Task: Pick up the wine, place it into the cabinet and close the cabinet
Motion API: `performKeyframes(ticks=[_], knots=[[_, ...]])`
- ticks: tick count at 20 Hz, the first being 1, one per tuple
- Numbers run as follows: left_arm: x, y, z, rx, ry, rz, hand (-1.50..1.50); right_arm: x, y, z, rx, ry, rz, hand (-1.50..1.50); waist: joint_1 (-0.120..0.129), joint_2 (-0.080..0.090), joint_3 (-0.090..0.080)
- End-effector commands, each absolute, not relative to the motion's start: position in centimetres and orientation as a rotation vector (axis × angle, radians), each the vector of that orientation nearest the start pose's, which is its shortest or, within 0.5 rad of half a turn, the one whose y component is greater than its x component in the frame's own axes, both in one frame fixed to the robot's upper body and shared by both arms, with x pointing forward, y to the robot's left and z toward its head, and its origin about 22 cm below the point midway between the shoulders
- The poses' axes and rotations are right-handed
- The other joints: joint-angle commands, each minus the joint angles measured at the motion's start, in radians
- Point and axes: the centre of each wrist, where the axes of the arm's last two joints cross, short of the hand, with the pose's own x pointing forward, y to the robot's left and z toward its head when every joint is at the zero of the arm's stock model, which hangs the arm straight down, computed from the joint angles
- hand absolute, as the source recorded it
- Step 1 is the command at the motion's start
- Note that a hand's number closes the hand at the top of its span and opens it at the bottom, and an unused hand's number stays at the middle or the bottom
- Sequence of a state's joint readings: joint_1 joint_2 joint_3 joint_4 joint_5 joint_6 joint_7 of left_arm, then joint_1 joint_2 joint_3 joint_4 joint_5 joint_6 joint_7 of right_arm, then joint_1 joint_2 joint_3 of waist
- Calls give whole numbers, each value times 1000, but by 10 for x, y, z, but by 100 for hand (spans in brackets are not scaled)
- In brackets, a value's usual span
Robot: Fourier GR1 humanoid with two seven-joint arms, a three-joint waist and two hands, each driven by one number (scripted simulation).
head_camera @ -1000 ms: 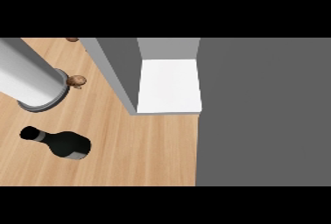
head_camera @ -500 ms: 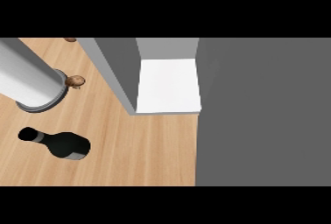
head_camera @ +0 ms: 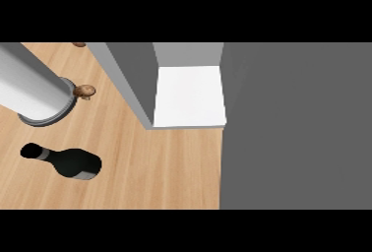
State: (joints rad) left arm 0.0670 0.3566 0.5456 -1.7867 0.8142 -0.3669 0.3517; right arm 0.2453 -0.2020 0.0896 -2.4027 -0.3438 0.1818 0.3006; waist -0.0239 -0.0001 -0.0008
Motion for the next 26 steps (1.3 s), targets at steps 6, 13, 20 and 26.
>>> performKeyframes(ticks=[6,13,20,26], knots=[[209,419,33,-88,-1691,233,-150,113,-240,172,461,-1873,226,-150,-2,2,-1],[220,422,-12,-87,-1621,234,-150,102,-245,170,472,-1886,242,-150,-3,1,-1],[221,424,-51,-129,-1568,218,-150,114,-244,160,456,-1883,223,-150,9,1,-1],[203,407,-95,-297,-1548,194,-150,105,-240,164,463,-1882,261,-150,7,0,-1]])
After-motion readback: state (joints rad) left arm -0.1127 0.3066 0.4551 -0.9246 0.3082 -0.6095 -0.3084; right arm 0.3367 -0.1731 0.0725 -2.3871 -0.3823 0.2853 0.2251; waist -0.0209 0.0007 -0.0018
